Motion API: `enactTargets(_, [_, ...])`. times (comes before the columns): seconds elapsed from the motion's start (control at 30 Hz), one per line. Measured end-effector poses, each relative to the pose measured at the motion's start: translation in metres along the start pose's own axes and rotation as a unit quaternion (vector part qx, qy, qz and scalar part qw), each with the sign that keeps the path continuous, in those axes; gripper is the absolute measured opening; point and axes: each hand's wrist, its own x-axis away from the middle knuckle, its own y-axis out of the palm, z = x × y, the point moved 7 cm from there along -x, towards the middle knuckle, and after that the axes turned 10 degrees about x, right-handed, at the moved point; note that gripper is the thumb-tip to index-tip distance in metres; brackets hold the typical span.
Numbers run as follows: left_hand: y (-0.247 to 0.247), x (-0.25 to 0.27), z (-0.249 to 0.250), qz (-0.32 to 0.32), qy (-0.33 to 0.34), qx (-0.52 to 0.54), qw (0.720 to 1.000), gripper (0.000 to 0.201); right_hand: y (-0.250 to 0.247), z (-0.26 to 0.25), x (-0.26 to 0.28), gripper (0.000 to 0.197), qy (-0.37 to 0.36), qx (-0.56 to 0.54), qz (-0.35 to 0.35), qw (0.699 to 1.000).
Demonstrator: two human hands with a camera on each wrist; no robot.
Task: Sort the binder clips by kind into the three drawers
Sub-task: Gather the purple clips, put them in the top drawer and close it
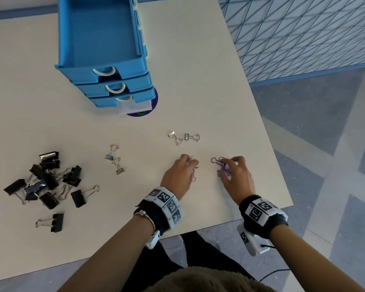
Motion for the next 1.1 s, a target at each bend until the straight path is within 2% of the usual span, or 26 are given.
enactTargets(0.23, [0.017,-0.001,0.019,-0.042,0.041,-0.035,0.998,0.053,-0.008,0.004,-0.001,0.032,0.001,0.039,0.029,0.999])
enactTargets(0.33, [0.005,0.007,0.01,0.005,0.041,-0.002,0.999,0.054,-0.013,-0.011,-0.005,0.034,-0.014,0.038,0.059,0.997])
enactTargets(0.4, [-0.01,0.012,-0.001,0.048,0.025,0.008,0.998,0.052,-0.013,-0.027,-0.012,0.036,-0.048,0.043,0.058,0.996])
enactTargets(0.57, [-0.063,0.028,-0.038,0.168,-0.058,0.0,0.984,0.051,-0.008,-0.082,-0.029,0.047,-0.135,0.05,0.001,0.99])
enactTargets(0.67, [-0.088,0.041,-0.068,0.182,-0.124,-0.005,0.975,0.054,0.002,-0.113,-0.036,0.051,-0.173,0.061,-0.041,0.982])
enactTargets(0.73, [-0.099,0.048,-0.087,0.178,-0.168,-0.005,0.97,0.057,0.007,-0.13,-0.039,0.051,-0.182,0.073,-0.046,0.98])
enactTargets(0.87, [-0.103,0.054,-0.12,0.126,-0.234,-0.043,0.963,0.065,0.033,-0.138,-0.042,0.052,-0.145,0.129,-0.097,0.976])
enactTargets(0.97, [-0.099,0.055,-0.132,0.09,-0.233,-0.071,0.966,0.062,0.049,-0.142,-0.037,0.049,-0.152,0.141,-0.097,0.973])
enactTargets(1.1, [-0.09,0.054,-0.135,0.08,-0.214,-0.083,0.97,0.056,0.066,-0.158,-0.022,0.048,-0.218,0.133,-0.104,0.961])
